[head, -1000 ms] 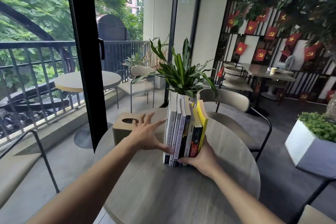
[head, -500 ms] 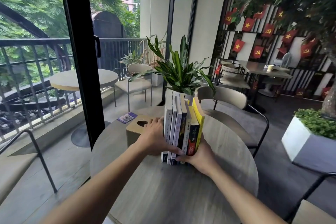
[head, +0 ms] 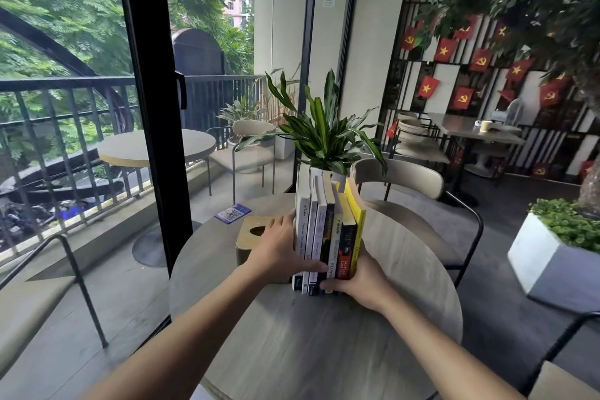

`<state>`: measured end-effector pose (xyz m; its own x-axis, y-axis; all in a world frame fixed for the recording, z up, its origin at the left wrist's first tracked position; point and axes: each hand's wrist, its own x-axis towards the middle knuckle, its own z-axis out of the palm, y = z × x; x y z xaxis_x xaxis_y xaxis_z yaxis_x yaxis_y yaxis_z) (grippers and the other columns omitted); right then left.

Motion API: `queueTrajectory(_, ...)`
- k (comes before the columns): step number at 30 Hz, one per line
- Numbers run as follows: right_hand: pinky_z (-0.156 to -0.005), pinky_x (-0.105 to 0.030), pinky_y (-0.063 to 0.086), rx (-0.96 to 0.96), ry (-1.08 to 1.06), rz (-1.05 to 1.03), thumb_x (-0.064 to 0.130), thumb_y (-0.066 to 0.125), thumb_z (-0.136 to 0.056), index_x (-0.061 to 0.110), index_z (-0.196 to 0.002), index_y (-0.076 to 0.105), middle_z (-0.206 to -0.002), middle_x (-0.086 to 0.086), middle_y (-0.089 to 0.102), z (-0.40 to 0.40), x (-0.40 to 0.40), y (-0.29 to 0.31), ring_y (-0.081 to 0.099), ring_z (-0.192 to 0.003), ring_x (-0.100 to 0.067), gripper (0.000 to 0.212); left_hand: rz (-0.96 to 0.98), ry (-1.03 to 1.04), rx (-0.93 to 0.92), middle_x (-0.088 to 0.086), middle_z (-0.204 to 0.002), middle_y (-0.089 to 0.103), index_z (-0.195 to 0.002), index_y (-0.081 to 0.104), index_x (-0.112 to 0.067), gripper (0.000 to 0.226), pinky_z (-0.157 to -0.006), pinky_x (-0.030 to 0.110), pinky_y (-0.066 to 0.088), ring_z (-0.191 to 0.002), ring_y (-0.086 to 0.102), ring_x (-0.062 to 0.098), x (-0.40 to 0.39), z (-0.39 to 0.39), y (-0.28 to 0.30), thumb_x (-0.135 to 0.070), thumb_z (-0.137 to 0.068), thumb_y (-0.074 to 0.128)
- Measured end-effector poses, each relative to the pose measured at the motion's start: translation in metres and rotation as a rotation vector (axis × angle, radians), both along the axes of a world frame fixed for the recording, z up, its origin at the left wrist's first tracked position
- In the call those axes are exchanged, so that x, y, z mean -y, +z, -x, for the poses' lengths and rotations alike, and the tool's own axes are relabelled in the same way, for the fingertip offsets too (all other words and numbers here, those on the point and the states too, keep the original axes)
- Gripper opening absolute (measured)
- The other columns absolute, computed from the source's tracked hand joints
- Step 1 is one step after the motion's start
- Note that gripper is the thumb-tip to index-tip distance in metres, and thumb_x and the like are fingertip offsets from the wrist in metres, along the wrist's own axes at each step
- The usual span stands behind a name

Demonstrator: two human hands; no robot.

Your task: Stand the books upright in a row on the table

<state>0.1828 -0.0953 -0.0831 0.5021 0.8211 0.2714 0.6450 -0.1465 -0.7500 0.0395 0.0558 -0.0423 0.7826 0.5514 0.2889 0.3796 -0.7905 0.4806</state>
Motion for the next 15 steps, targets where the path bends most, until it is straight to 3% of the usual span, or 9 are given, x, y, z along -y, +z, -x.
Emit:
queueTrajectory(8, -0.098, -0.023, 0.039, 0.01, 0.047, 0.082, 0.041, 0.091, -0.049, 0.037, -0.138, 0.025, -0.116, 0.033, 0.046, -0.0052, -0.0001, 0.0024, 0.047, -0.12, -0.003, 0.11, -0.004, -0.001, 0.057, -0.001, -0.137, 0.051, -0.148, 0.036, -0.02, 0.126, -0.097, 0.034, 0.039, -0.12, 0.044, 0.017, -0.0024, -0.0015, -0.0035, -0.076, -0.043, 0.08)
queueTrajectory(15, -0.099, -0.022, 0.035, 0.015, 0.037, 0.089, 0.039, 0.09, -0.053, 0.053, -0.13, 0.02, -0.12, 0.031, 0.043, -0.0023, -0.0052, 0.0022, 0.042, -0.122, -0.002, 0.105, 0.005, 0.004, 0.08, -0.003, -0.133, 0.056, -0.145, 0.039, -0.021, 0.122, -0.091, 0.032, 0.041, -0.116, 0.049, 0.018, -0.0019, -0.0003, -0.0036, -0.073, -0.044, 0.084)
